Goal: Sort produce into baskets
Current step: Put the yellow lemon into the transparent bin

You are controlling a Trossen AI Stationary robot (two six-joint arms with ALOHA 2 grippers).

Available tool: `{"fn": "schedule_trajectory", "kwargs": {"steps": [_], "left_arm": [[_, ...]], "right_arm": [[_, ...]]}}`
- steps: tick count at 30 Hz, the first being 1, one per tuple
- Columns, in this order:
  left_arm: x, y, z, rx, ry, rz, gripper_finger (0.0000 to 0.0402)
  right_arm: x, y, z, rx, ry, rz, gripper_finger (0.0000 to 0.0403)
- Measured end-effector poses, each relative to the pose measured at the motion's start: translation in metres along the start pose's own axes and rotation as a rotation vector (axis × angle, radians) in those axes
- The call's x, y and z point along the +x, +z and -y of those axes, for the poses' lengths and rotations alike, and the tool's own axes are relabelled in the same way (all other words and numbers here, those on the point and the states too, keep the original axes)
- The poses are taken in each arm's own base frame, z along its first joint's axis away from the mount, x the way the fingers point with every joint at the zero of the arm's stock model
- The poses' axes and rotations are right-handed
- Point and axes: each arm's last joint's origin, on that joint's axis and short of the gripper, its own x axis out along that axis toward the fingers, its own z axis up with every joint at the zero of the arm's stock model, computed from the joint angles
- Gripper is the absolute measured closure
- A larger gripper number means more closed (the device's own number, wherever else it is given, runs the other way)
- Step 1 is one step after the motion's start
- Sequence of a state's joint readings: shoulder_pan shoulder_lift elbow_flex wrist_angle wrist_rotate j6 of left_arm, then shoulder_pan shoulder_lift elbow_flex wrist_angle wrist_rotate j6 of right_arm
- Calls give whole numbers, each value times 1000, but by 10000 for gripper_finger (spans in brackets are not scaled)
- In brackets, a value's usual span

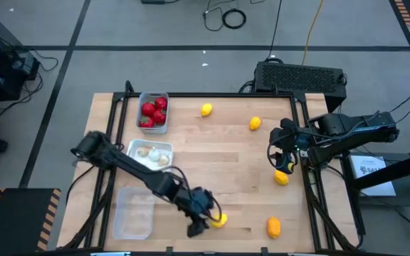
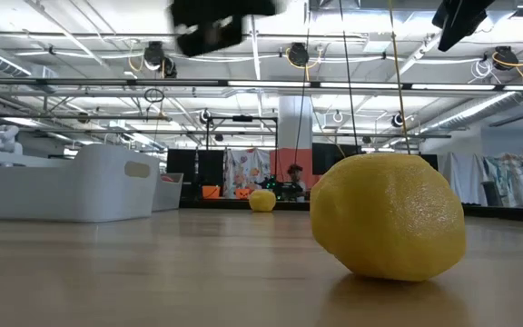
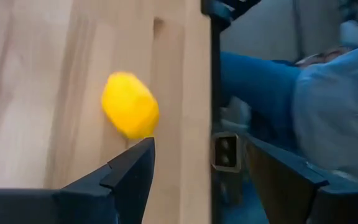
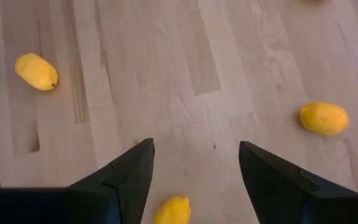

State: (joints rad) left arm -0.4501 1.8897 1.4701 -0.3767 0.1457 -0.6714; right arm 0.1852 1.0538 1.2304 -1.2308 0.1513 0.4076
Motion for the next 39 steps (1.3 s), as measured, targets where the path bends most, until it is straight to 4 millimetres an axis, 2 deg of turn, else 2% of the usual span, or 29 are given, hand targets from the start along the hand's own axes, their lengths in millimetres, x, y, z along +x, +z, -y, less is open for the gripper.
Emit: {"fn": "schedule_trajectory", "kwargs": {"steps": [7, 11, 14, 22, 27, 32, 39], "left_arm": [[38, 17, 28, 138, 144, 84, 149], [59, 10, 32, 268, 255, 120, 149], [72, 4, 28, 298, 317, 121, 149], [89, -3, 17, 283, 378, 104, 149], [92, -9, 9, 302, 419, 71, 149], [92, -9, 9, 305, 424, 75, 149], [107, -17, 1, 288, 426, 38, 149]], "right_arm": [[0, -2, 1, -3, -7, -17, 177], [0, -3, 1, -13, -13, -30, 177], [0, -3, 1, -33, -13, -29, 177], [0, -2, 1, -38, -14, -22, 177], [0, -2, 1, -38, -13, -19, 177], [0, -2, 1, -38, -14, -19, 177], [0, -1, 1, -37, -10, -11, 177]]}}
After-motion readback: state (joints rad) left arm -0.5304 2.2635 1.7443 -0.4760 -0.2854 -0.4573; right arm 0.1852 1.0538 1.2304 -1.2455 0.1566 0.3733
